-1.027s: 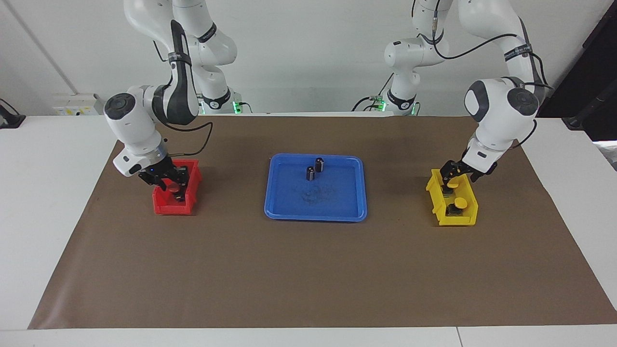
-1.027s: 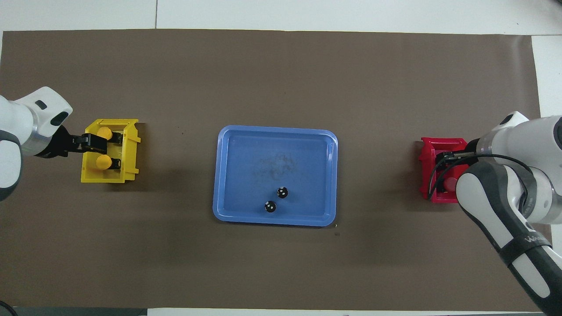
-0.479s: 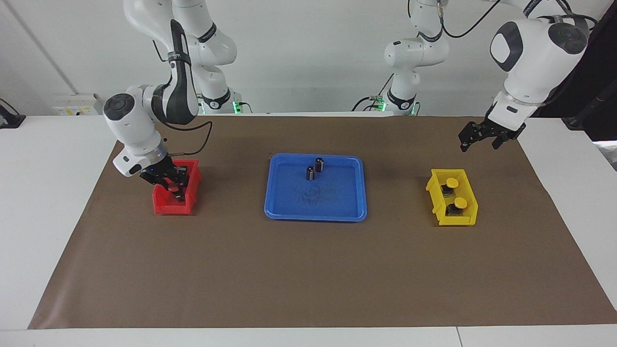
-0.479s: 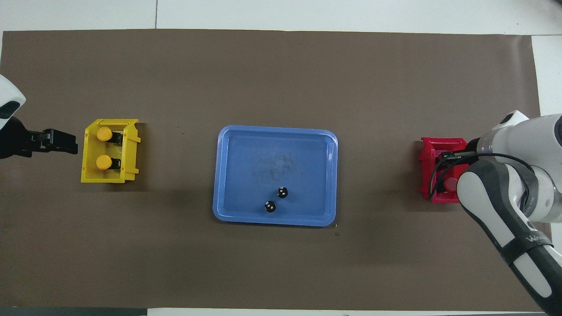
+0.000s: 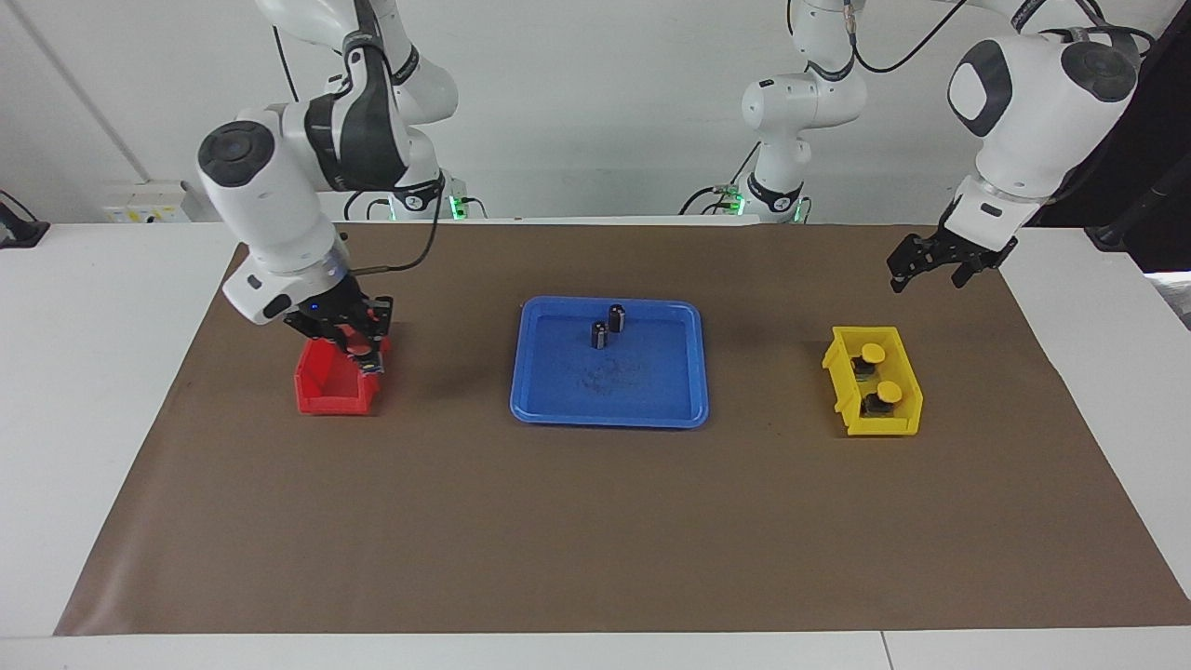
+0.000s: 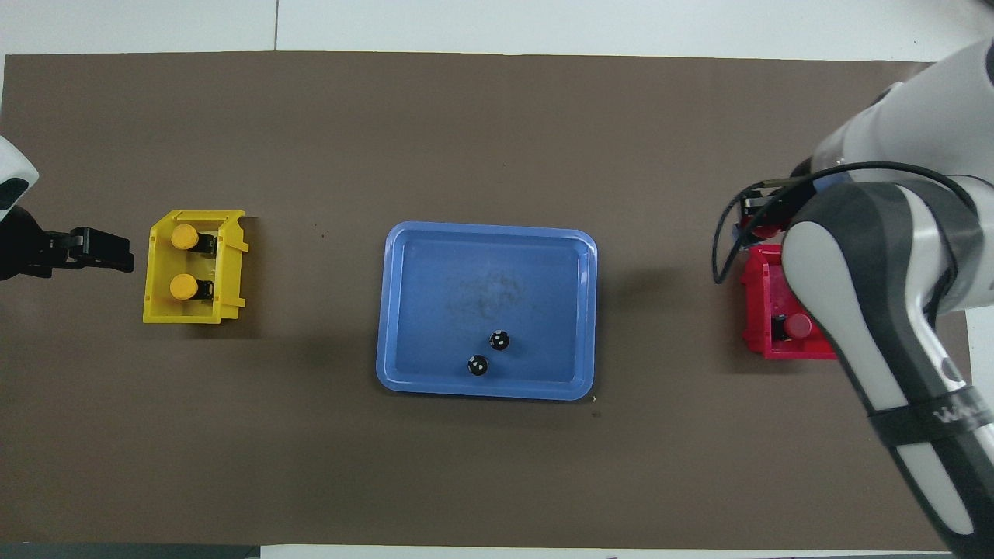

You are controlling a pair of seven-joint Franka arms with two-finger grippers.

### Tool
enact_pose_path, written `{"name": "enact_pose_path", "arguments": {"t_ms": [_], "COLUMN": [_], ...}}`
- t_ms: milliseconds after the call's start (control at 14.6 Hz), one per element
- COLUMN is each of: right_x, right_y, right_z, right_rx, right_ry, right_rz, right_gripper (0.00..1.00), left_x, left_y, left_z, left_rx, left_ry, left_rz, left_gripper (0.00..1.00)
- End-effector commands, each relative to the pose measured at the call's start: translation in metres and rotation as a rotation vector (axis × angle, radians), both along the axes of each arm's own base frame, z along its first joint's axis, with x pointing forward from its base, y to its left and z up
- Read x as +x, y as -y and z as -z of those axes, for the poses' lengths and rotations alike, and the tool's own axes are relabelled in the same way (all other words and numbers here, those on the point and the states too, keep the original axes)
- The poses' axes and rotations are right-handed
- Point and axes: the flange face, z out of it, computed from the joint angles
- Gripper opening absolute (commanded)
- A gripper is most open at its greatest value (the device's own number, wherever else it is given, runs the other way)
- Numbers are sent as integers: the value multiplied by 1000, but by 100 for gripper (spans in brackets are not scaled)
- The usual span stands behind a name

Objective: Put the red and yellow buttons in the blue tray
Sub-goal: 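Carry the red button over the blue tray and open the right gripper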

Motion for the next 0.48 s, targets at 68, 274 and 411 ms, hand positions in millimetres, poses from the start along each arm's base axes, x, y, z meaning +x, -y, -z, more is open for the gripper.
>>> {"name": "enact_pose_path", "arguments": {"t_ms": [68, 274, 411], "right_x": [-1, -13, -18], "right_y": [-141, -207, -227], "right_z": [33, 79, 109], "right_rx": [15, 24, 12], "right_ry": [40, 63, 47], "right_rz": [110, 118, 108], "right_gripper": [15, 16, 16], "left_x": [-12, -5, -3], "left_y": [-8, -15, -16], "left_z": [-1, 31, 62], "left_rx": [0, -2, -4], "left_ry": [33, 63, 60], "left_rz": [-36, -36, -37], "left_gripper": [100, 100, 93]}}
